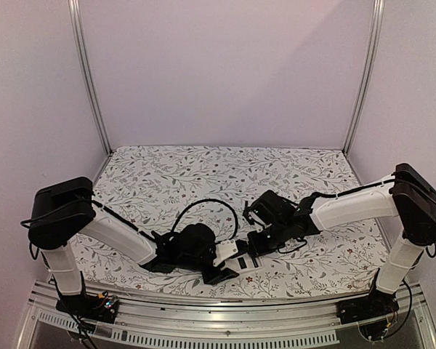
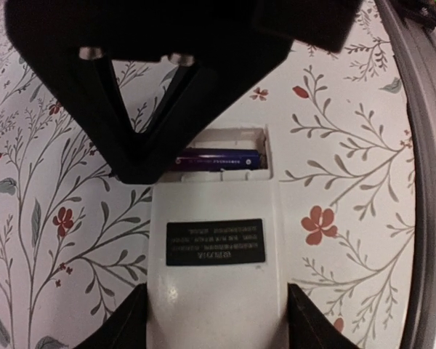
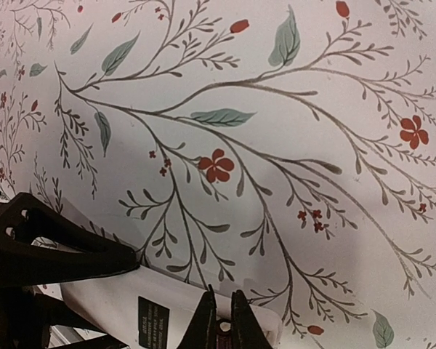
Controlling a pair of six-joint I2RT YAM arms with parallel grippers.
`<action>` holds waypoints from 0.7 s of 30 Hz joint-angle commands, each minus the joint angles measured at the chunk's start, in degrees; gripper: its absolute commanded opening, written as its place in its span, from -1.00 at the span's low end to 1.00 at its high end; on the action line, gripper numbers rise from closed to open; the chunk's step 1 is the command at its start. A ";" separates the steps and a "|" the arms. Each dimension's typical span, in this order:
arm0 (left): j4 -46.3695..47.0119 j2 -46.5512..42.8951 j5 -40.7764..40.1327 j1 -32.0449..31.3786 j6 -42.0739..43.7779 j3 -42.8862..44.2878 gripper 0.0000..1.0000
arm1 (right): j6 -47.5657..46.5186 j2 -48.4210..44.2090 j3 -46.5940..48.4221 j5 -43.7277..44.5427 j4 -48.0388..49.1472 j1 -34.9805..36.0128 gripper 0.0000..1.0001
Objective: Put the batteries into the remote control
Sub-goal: Load the battery into the battery compartment.
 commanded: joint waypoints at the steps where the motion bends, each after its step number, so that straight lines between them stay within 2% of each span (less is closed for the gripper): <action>1: -9.58 3.94 -2.10 -0.26 1.69 -2.42 -0.02 | 1.86 -0.42 -2.98 -2.91 -4.27 1.85 -0.85; 8: -9.68 4.05 -1.99 -0.22 1.58 -2.29 -0.02 | 4.04 -1.85 -2.50 -0.38 -5.69 1.85 -0.83; 21: -9.71 4.08 -1.56 -0.21 1.77 -2.28 -0.02 | 3.45 -2.91 1.60 2.32 -8.79 1.85 -0.62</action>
